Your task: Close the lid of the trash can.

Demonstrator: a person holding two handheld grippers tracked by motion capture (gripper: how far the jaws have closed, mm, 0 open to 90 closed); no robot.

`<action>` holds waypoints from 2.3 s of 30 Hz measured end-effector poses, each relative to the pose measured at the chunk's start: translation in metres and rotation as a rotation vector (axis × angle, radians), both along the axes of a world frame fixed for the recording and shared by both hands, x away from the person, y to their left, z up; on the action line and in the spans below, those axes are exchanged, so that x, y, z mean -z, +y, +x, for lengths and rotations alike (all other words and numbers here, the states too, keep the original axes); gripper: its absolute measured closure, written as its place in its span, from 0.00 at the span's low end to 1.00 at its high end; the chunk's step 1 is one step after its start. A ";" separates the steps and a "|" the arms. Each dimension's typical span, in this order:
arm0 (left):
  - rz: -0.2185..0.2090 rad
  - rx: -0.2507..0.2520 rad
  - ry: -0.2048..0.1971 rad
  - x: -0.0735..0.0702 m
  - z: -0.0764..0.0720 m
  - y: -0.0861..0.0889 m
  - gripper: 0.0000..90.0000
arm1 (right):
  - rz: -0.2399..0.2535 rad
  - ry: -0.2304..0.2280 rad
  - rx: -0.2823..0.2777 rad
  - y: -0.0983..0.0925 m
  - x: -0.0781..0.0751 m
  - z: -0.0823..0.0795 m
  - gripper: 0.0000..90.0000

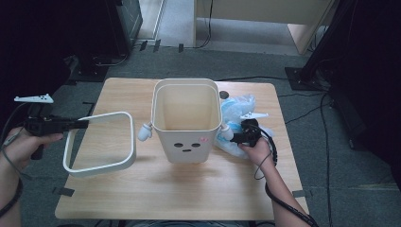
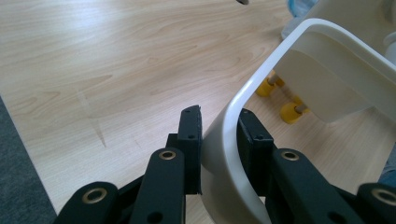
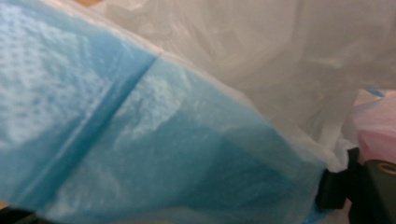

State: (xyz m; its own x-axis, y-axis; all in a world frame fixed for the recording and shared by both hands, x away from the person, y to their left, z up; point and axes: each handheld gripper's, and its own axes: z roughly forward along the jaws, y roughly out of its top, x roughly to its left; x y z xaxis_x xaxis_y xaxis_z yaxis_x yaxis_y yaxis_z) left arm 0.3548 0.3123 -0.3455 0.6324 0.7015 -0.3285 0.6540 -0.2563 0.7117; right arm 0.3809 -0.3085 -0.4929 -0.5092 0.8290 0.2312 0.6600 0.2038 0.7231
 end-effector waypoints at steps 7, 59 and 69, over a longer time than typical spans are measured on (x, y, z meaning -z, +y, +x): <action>-0.005 0.000 -0.002 -0.014 0.004 -0.002 0.82 | 0.000 0.001 0.000 0.000 0.000 0.000 0.29; -0.010 0.055 -0.059 -0.116 0.028 -0.060 0.82 | -0.004 0.003 0.000 0.001 0.000 0.000 0.29; -0.030 0.062 -0.063 -0.133 0.030 -0.067 0.82 | -0.004 0.004 -0.001 0.001 0.000 0.000 0.29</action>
State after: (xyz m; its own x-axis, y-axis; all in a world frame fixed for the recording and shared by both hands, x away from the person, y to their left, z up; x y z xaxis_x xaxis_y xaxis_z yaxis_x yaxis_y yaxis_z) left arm 0.3850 0.2449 -0.2121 0.6946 0.6506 -0.3070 0.5913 -0.2733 0.7587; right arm 0.3809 -0.3078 -0.4929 -0.5094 0.8293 0.2296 0.6625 0.2077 0.7197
